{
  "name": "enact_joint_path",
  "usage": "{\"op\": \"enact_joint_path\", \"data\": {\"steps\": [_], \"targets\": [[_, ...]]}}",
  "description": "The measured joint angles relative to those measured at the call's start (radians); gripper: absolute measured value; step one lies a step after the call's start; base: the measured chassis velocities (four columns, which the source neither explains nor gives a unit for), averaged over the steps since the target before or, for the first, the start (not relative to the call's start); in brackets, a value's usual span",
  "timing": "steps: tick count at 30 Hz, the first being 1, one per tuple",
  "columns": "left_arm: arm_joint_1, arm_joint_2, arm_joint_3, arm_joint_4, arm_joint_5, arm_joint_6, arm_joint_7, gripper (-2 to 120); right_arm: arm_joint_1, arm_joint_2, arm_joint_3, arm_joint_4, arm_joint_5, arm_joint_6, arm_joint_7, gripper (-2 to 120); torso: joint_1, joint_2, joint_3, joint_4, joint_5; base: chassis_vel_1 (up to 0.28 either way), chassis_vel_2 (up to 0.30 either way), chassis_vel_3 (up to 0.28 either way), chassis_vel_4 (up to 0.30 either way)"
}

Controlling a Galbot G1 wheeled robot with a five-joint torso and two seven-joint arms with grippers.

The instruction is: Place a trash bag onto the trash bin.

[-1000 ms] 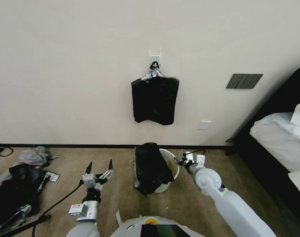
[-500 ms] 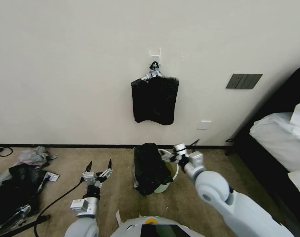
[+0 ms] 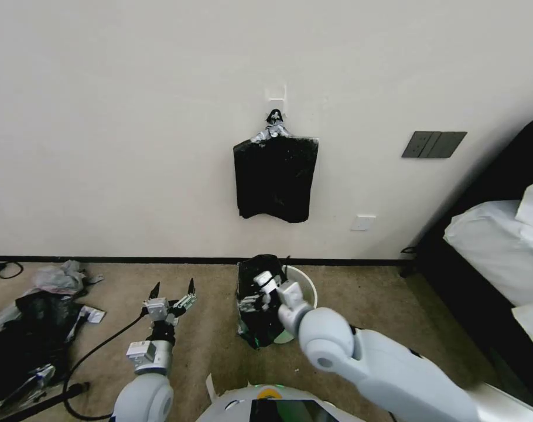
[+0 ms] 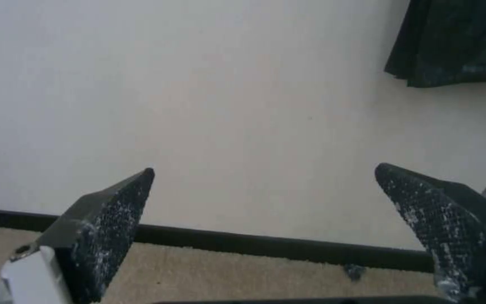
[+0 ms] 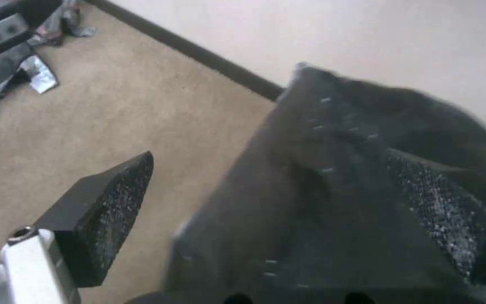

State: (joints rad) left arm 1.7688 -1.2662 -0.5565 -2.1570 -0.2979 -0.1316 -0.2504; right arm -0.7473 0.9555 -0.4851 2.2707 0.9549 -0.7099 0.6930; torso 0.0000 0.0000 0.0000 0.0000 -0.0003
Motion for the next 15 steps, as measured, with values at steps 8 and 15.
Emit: {"op": "enact_joint_path", "data": {"steps": [8,15], "targets": [[-0.037,0.001,0.018,0.013,-0.006,0.016,-0.002,100,0.092,0.115,-0.191,-0.122,-0.058,0.0,0.161,95,0.0,0.0,0.0,0.0001,0.0002,0.0,0.0,0.0,0.0],[-0.056,0.004,0.024,0.011,-0.023,0.024,-0.003,100,0.114,0.134,-0.271,-0.16,-0.093,-0.001,0.238,71,0.0,0.0,0.0,0.0,0.0002,0.0,0.0,0.0,0.0]]}}
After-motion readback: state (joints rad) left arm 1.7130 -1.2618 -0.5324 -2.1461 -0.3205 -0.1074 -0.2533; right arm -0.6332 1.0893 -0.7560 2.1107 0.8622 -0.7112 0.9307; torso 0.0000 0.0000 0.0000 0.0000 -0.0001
